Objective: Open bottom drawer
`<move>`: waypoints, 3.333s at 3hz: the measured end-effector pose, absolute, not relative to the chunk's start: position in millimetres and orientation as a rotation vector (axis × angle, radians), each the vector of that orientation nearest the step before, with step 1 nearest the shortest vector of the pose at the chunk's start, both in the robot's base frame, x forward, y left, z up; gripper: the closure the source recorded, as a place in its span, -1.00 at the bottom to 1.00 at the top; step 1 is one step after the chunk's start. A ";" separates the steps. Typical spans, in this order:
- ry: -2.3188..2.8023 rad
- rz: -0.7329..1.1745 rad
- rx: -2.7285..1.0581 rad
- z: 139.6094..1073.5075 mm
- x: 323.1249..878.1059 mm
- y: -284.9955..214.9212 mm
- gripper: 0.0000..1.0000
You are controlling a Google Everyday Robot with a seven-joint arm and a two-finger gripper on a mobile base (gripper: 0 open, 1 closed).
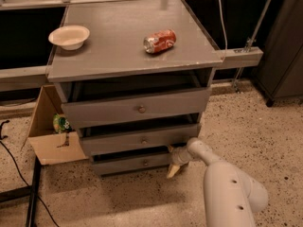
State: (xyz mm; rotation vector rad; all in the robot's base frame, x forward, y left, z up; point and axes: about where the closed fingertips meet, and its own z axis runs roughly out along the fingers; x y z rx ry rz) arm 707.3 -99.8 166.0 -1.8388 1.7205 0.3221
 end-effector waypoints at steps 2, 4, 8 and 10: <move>1.853 0.425 -1.869 154.1 710.8 -98.2 -1.00; 2.026 0.600 -1.842 162.1 684.3 -104.7 -1.00; 2.250 0.929 -1.786 181.1 621.4 -119.8 -1.00; 2.347 1.077 -1.725 187.3 592.0 -137.0 -1.00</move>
Offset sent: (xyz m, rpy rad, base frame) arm 0.0146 -0.0041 -0.0144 -0.0571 0.2210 -0.0362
